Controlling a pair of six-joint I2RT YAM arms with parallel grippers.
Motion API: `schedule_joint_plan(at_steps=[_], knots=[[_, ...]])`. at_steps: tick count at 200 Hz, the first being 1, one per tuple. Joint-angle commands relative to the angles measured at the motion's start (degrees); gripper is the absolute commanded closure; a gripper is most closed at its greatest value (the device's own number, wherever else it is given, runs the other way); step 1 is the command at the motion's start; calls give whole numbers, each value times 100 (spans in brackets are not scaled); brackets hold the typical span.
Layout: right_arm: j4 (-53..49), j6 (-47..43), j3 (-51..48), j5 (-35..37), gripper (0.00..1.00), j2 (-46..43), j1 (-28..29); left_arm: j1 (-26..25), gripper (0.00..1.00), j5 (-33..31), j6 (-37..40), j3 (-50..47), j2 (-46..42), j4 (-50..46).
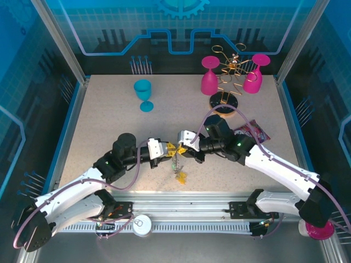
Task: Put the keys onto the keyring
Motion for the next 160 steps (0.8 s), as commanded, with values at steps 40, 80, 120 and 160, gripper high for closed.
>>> schedule_joint_plan(at_steps=[40,80,120,160], knots=[[102,20,218,31,100,-13,177,-12,82,-25,166,278,133,-501],[360,168,25,-41,100,-6,209,-18,91,-77,147,346,329,-558],[477,229,-38,-24,100,4,248,5,100,24,140,411,389,-648],[741,854,-388,42,73,-367,-60,1,100,-151,13,-4,50,209]])
